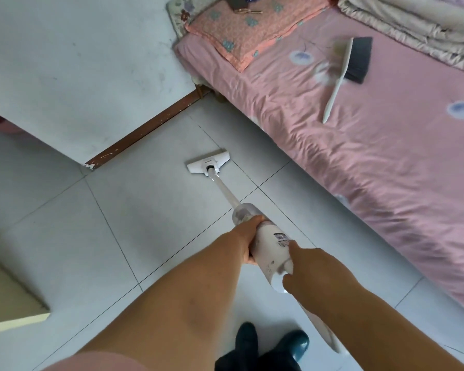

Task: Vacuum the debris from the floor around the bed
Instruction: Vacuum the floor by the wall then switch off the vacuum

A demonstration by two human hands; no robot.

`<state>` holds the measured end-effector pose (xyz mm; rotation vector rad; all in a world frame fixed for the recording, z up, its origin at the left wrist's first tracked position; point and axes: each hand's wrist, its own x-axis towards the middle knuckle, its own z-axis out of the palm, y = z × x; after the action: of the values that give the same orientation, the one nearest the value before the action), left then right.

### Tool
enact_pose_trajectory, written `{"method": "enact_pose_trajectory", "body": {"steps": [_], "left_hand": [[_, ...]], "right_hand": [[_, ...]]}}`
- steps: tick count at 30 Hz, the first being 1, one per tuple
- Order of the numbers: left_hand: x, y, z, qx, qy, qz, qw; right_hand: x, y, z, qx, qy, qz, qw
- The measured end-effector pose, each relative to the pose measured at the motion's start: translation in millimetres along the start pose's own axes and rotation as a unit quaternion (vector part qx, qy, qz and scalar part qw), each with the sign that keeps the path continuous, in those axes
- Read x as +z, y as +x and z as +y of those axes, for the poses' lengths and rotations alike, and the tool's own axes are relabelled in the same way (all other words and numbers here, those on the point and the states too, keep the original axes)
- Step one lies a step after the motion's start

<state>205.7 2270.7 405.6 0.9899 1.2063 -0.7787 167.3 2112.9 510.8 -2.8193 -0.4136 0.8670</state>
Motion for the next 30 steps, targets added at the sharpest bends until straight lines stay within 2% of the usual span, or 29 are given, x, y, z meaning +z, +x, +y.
{"method": "enact_pose_trajectory", "body": {"steps": [5,13,19,26,30], "left_hand": [[-25,1,-29,-0.002,0.016,0.011,1.000],[-4,-8,-103,-0.018,0.017,0.011,1.000],[47,-30,-187,-0.027,0.032,-0.001,0.999],[130,-62,-299,-0.047,0.074,-0.052,0.995],[171,-74,-333,-0.045,0.102,-0.083,0.990]], "right_hand": [[30,-21,-18,-0.002,0.007,-0.010,1.000],[61,-85,20,0.020,-0.005,-0.018,1.000],[87,-164,78,0.043,-0.022,-0.007,0.999],[109,-281,160,0.081,-0.018,-0.015,0.996],[114,-317,195,0.105,-0.011,-0.004,0.994]]}}
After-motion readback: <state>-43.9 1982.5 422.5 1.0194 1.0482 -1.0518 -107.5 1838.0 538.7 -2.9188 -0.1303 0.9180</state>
